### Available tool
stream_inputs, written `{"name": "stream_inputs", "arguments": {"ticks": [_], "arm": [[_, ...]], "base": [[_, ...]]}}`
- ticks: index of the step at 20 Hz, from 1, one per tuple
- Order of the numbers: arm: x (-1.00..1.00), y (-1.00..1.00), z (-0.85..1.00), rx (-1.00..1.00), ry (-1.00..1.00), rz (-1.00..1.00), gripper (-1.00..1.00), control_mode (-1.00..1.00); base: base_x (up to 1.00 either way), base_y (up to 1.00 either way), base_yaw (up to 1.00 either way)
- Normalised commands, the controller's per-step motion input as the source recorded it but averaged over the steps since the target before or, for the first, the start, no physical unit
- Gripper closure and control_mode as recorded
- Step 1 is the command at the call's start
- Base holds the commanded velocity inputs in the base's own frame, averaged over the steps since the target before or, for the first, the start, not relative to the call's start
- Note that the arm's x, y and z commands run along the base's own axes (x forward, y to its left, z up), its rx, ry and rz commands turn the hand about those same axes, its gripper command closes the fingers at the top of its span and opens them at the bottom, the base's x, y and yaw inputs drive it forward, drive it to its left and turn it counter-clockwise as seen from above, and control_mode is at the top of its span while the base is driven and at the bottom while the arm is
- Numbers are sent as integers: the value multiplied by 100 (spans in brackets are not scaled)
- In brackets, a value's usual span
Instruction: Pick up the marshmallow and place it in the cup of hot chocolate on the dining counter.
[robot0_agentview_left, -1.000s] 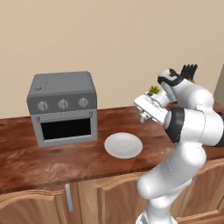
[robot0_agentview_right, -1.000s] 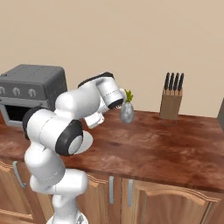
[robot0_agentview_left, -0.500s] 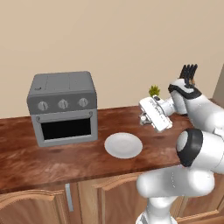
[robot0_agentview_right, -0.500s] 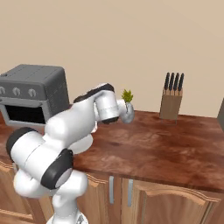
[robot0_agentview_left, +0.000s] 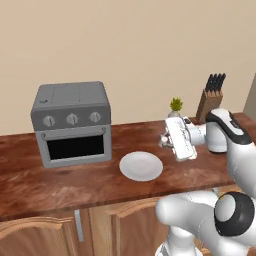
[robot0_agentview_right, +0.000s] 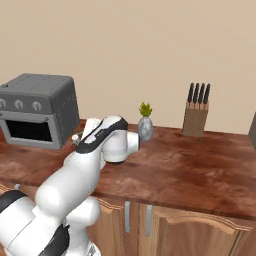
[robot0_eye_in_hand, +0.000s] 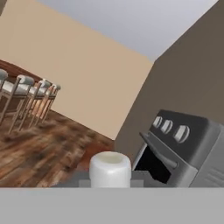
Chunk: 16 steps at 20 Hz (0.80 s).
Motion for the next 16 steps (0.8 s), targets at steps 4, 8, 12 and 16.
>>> {"name": "stream_inputs", "arguments": {"ticks": [4,8,12,16], "arm": [[-5,0,22,2,0,0,100,-100],[0,0,37,0,3,0,100,-100],[0,0,51,3,1,4,100,-100],[-13,0,51,5,0,7,100,-100]], "base": [[0,0,0],[0,0,0],[0,0,0],[0,0,0]]}}
